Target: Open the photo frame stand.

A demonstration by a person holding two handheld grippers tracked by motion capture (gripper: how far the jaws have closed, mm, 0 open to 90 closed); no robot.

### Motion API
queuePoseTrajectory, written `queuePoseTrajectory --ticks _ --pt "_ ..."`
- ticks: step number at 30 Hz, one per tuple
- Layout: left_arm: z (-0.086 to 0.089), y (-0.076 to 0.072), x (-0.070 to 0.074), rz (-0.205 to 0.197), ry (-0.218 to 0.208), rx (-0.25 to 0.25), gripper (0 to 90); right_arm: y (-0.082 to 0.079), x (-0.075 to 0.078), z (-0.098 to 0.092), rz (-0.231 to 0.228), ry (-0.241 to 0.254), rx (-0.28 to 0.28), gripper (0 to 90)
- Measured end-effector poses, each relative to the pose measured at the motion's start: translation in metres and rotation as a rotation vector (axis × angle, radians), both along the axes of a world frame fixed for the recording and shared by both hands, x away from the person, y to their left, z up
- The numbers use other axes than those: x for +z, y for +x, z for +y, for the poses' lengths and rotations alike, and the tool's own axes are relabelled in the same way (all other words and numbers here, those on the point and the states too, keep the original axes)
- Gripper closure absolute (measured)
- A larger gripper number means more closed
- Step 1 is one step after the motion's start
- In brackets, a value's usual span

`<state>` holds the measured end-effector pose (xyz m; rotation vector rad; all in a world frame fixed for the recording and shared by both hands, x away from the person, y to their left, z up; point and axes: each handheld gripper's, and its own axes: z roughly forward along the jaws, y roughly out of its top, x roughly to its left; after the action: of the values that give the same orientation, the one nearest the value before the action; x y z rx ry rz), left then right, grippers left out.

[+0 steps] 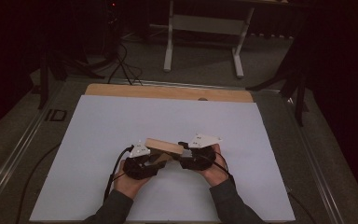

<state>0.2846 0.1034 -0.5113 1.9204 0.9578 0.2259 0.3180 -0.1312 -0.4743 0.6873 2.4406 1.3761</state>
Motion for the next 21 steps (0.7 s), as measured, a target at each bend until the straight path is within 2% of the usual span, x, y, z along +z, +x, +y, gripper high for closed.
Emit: queuePoseTrajectory --ticks 10,15,21 --pt "0.0012 -0.0019 0.0011 0.006 -0.013 -0.007 61.0 -0.0047 -0.0006 0.0010 -0.001 -0.012 0.018 45.8" --pt "0.0019 -0.0065 0.0040 -0.022 -0.012 -0.021 60.2 -0.0072 -0.0009 0.0019 -0.005 -0.026 0.032 45.2" --pt "0.0033 -0.0097 0.0043 -0.032 -0.006 -0.023 58.9 -0.0097 -0.0010 0.0036 -0.011 -0.042 0.045 44.2"
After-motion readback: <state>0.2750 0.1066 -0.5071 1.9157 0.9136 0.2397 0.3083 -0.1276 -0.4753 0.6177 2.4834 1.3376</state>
